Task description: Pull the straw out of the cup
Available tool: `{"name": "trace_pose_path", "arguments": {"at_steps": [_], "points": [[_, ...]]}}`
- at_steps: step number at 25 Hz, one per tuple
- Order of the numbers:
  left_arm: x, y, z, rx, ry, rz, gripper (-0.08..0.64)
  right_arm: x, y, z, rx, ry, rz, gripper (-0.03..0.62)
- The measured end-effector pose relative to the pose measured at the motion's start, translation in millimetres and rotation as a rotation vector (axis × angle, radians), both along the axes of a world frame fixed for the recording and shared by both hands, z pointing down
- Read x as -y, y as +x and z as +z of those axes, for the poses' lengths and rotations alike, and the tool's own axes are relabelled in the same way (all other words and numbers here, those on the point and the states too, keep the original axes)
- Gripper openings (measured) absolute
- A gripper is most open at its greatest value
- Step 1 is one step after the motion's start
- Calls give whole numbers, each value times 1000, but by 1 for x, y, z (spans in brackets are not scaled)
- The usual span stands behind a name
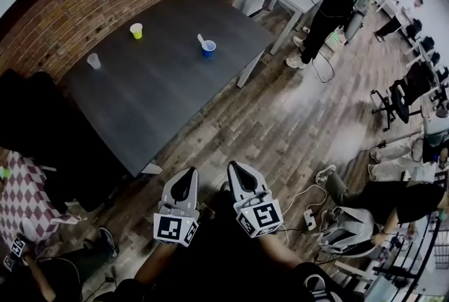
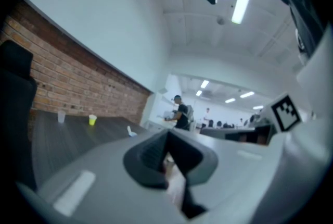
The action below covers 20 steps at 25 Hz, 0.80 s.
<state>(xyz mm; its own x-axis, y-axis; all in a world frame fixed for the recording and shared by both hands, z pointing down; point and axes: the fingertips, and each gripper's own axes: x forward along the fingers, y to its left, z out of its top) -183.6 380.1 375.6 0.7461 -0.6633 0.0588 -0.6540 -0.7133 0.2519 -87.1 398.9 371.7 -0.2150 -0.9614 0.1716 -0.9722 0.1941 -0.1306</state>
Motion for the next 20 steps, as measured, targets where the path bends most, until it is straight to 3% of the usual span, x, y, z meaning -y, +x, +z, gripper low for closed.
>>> {"name": "trace_pose_path", "arguments": {"at_steps": [8,20], "points": [[31,31,6,18,-2,-12,2,34,29,9,20,0,-15,5],[114,126,-6,25,18,-74,2,118,117,4,-7,10,-98,5]]}}
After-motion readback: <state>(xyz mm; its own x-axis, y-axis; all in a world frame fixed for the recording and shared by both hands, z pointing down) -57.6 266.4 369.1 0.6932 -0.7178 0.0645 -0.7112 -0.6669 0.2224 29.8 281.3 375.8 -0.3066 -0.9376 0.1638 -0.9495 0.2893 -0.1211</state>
